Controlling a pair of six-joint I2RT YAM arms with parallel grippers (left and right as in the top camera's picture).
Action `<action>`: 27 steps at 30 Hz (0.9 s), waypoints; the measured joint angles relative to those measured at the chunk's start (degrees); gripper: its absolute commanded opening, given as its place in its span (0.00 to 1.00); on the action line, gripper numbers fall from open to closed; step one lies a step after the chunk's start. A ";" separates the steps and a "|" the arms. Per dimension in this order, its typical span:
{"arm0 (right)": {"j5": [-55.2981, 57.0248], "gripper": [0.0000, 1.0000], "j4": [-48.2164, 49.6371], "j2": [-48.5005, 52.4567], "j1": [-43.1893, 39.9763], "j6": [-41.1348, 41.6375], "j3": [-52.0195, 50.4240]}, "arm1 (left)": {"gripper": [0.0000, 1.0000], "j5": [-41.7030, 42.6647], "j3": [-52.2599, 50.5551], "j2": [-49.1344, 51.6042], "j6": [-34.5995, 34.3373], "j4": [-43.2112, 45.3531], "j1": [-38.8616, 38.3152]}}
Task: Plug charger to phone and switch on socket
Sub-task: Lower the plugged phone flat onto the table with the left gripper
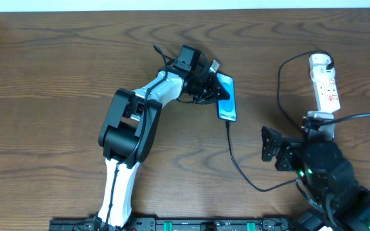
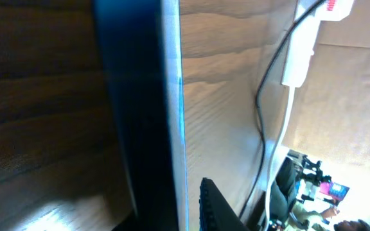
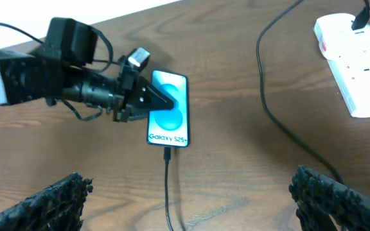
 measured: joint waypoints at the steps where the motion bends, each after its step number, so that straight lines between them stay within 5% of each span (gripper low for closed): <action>1: -0.02 0.99 0.00 0.61 0.00 0.00 0.00 | 0.17 -0.55 0.00 0.00 0.02 -0.66 -0.09; 10: -0.09 0.99 1.36 8.00 0.00 0.00 0.00 | 0.41 -4.13 0.02 -0.07 0.39 -3.56 -0.28; 14: -0.26 0.99 1.55 10.05 0.00 1.62 0.00 | 0.60 -3.48 0.11 -0.39 0.61 -3.41 -0.31; 19: -0.26 0.99 1.70 11.23 0.00 5.09 0.00 | 0.70 -3.37 0.22 -0.79 1.14 -3.43 -0.37; 27: -0.31 0.99 1.70 11.30 0.00 7.54 0.00 | 0.72 -5.44 0.94 -1.49 3.93 -6.84 -0.55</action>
